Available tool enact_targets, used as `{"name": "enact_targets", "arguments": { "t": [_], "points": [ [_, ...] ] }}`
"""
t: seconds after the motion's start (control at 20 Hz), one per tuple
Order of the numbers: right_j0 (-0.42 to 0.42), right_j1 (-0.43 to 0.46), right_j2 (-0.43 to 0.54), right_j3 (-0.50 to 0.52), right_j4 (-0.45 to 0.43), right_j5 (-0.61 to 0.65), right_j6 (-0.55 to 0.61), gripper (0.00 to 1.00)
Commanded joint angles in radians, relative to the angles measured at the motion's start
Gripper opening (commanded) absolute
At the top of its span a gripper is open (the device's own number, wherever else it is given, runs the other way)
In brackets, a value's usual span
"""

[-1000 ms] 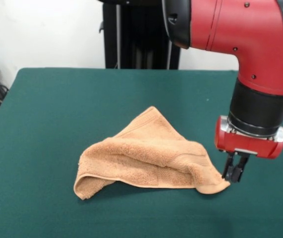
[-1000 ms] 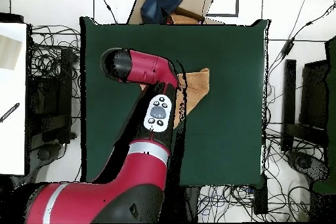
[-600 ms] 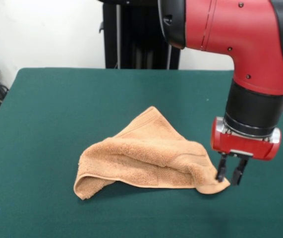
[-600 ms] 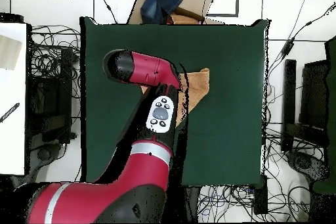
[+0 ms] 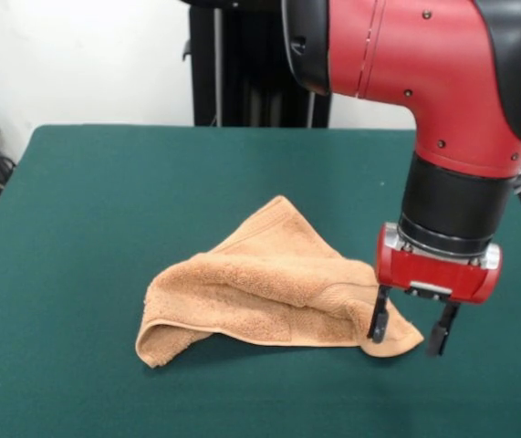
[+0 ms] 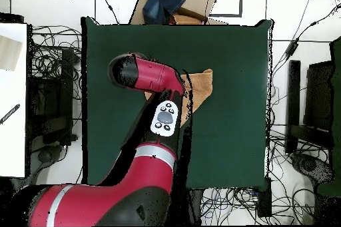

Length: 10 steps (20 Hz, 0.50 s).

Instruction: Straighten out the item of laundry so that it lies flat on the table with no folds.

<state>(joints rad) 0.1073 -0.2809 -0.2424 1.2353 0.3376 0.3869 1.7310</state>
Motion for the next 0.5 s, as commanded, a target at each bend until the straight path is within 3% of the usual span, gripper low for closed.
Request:
{"name": "enact_targets", "arguments": {
  "t": [0.05,0.5],
  "points": [
    [-0.025,-0.002,0.113,0.117,-0.007,-0.022,0.165,1.00],
    [-0.024,0.026,0.117,0.105,-0.007,-0.002,0.157,1.00]
  ]
}}
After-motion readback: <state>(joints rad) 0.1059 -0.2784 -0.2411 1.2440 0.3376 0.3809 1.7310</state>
